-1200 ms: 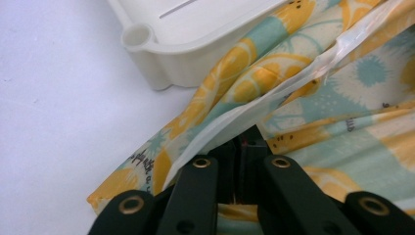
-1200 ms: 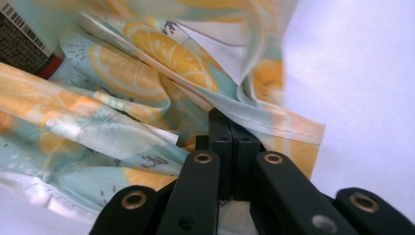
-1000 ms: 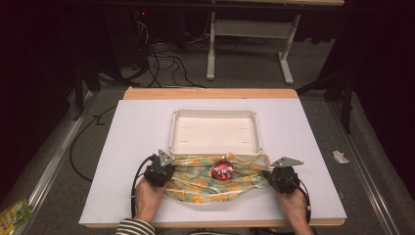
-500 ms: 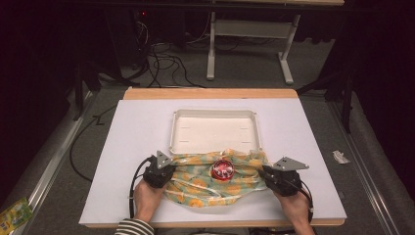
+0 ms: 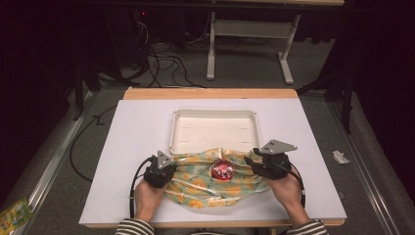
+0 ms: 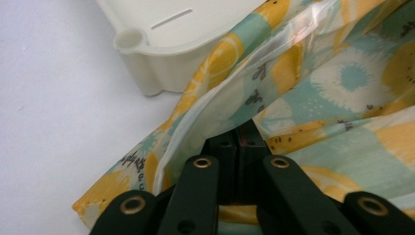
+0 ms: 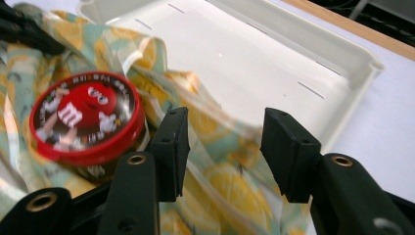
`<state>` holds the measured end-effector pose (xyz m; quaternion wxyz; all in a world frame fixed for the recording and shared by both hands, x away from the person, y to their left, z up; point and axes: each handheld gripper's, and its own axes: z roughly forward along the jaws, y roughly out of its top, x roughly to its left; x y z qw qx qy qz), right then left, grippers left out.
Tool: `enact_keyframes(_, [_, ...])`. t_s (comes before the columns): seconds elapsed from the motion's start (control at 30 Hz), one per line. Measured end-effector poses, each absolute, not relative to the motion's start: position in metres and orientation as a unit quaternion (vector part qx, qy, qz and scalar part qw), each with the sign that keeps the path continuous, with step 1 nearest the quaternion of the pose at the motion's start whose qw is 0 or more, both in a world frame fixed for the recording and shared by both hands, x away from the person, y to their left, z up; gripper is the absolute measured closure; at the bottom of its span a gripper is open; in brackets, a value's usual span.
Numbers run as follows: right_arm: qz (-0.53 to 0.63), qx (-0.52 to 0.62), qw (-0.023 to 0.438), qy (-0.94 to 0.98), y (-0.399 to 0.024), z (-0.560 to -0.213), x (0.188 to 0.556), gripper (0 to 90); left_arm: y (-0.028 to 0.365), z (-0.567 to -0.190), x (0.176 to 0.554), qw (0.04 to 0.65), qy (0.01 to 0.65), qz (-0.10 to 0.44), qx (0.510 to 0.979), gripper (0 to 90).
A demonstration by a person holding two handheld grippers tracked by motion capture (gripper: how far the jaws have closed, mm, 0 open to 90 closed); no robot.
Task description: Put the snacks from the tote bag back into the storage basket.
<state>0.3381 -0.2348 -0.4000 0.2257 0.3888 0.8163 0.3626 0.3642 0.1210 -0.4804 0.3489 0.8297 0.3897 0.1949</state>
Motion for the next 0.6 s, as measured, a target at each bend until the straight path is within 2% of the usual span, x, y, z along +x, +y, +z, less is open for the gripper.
enact_keyframes(0.2, [0.347,0.395,0.191,0.829,-0.229,-0.411,0.362,54.5,0.121,-0.481,0.364,0.350,0.387,0.196,0.830,88.1])
enact_keyframes(0.33, [0.335,0.393,0.166,0.840,-0.230,-0.420,0.366,81.5,0.121,-0.480,0.364,0.348,0.384,0.198,0.832,87.8])
enact_keyframes(0.4, [0.338,0.390,0.156,0.842,-0.232,-0.423,0.365,89.8,0.120,-0.480,0.364,0.348,0.383,0.198,0.833,87.7])
enact_keyframes(0.6, [0.332,0.396,0.147,0.843,-0.238,-0.429,0.359,90.0,0.121,-0.479,0.367,0.347,0.380,0.193,0.835,86.2])
